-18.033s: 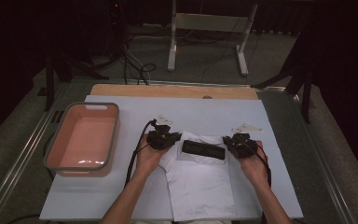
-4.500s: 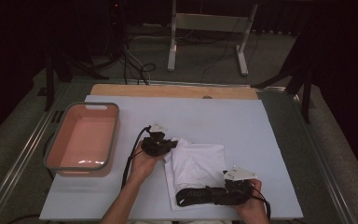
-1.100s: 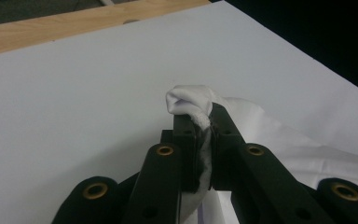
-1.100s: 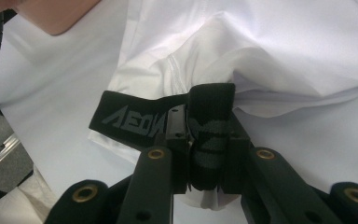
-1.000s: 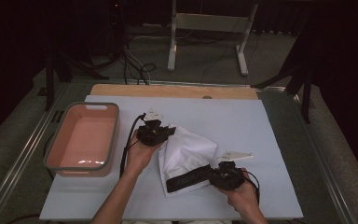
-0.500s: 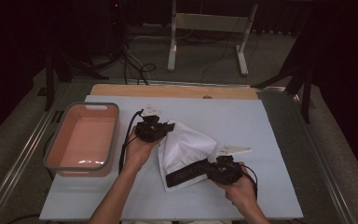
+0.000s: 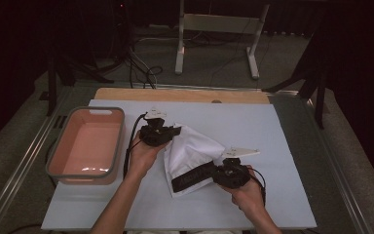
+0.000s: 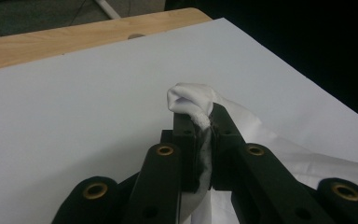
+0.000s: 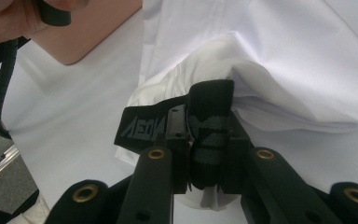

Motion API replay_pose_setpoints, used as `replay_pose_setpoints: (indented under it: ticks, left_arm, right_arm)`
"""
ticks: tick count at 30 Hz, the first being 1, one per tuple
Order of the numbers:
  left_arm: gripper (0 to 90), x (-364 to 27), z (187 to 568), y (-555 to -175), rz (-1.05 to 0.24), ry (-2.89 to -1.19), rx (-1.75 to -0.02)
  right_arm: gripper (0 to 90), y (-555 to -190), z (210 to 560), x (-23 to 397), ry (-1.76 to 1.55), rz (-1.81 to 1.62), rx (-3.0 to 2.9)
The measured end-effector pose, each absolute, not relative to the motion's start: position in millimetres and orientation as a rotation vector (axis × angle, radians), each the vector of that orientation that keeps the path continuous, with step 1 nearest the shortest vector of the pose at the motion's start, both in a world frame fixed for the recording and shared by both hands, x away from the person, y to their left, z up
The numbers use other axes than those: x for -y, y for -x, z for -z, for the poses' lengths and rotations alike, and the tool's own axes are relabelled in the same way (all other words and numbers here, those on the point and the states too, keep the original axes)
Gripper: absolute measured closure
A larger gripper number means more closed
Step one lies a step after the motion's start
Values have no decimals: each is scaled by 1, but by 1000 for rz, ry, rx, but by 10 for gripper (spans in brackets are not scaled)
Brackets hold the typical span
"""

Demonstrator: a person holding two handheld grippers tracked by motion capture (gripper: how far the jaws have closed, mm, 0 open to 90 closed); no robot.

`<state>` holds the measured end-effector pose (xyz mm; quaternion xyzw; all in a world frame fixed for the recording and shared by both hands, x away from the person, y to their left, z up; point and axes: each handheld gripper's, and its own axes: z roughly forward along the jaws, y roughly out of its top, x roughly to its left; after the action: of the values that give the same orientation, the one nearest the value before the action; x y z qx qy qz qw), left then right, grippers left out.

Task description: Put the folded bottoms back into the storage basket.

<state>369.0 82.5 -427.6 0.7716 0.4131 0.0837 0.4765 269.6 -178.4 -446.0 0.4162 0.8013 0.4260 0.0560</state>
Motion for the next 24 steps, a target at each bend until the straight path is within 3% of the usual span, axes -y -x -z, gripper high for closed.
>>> replay_pose_setpoints:
  ticks: [24]
  left_arm:
    - [839, -89, 421, -375, -205, -1889, -1011]
  right_arm:
    - [783, -282, 436, 155, -1225, -1329, -2424]
